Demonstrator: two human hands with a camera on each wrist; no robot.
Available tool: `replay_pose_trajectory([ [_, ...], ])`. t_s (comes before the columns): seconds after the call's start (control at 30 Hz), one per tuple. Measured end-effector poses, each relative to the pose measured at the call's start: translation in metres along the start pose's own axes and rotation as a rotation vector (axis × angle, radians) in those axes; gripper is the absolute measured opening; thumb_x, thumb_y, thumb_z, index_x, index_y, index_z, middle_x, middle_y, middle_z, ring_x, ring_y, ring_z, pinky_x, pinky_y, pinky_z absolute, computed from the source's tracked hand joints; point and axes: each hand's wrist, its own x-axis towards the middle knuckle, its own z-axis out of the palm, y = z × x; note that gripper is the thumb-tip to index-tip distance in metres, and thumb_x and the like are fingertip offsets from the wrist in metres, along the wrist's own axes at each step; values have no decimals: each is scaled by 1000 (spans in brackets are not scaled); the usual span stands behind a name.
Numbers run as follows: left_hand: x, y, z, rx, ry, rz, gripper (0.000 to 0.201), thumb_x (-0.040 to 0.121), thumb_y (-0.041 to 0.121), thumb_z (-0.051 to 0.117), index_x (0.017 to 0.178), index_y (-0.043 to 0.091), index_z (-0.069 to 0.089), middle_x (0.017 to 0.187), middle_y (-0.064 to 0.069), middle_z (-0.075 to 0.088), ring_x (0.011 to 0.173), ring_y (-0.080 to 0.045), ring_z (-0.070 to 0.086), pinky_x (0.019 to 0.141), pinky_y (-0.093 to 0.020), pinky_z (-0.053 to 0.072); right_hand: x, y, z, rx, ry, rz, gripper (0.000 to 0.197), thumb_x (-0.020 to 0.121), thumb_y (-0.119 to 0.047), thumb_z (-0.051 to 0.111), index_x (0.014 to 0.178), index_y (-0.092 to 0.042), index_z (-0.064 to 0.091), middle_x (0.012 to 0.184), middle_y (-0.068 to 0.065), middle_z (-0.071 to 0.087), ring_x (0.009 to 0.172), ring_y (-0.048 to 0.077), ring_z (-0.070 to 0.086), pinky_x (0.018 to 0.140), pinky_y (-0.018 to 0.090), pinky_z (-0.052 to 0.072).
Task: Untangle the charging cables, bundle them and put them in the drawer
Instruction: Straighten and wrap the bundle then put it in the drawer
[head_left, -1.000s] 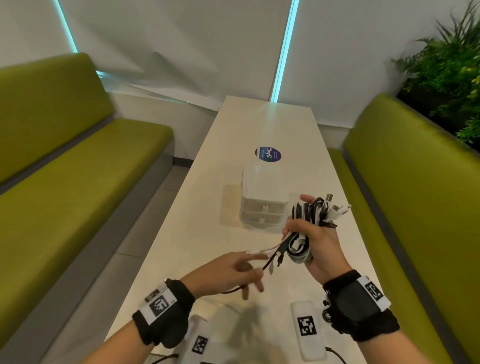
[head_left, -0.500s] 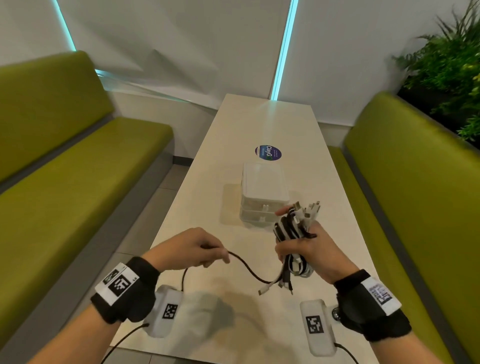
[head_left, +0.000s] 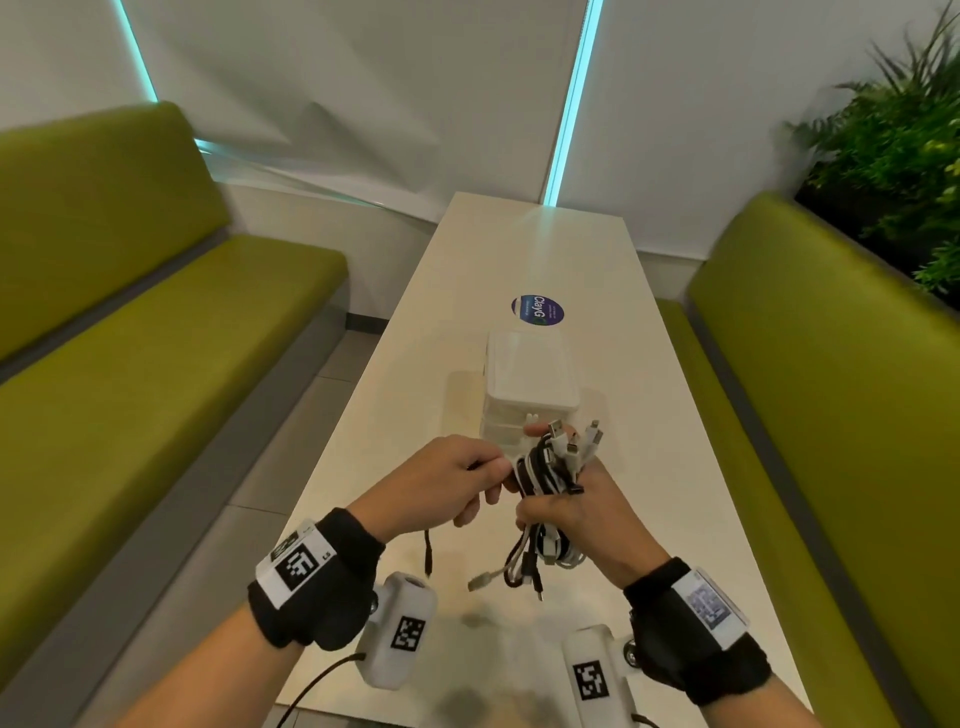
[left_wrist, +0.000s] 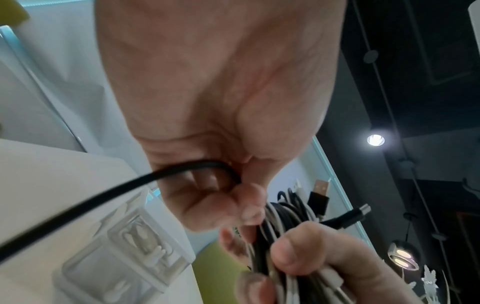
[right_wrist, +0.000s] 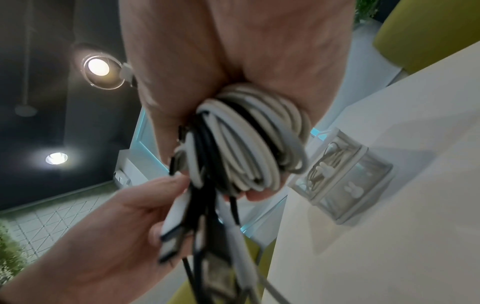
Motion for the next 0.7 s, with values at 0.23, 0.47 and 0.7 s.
replay_pose_trajectory([
  [0.23, -1, -2, 24, -214, 314, -77, 38, 92, 39, 61, 67, 11, 63, 54, -1, 62, 54, -18, 66, 62, -28, 56, 2, -1, -6, -71, 67, -66, 62, 67, 10, 68, 94, -44, 56, 83, 22, 59, 70, 29, 59, 75, 54, 52],
  [0.47, 11, 4, 46, -1008, 225, -75, 32, 103, 16, 41, 117, -4, 61, 121, -14, 67, 118, -24, 61, 104, -43, 46, 12, 19, -7, 29, 275, -81, 70, 66, 0, 71, 125, -26, 43, 98, -3, 71, 93, 17, 68, 86, 44, 56],
  [0.7, 23, 7, 64, -985, 258, -52, 34, 99, -6, 40, 122, 4, 62, 118, -11, 69, 113, -21, 65, 88, -25, 54, 6, 25, -9, 36, 243, -99, 70, 70, 2, 76, 122, -34, 46, 97, -3, 69, 88, 14, 69, 83, 43, 58],
])
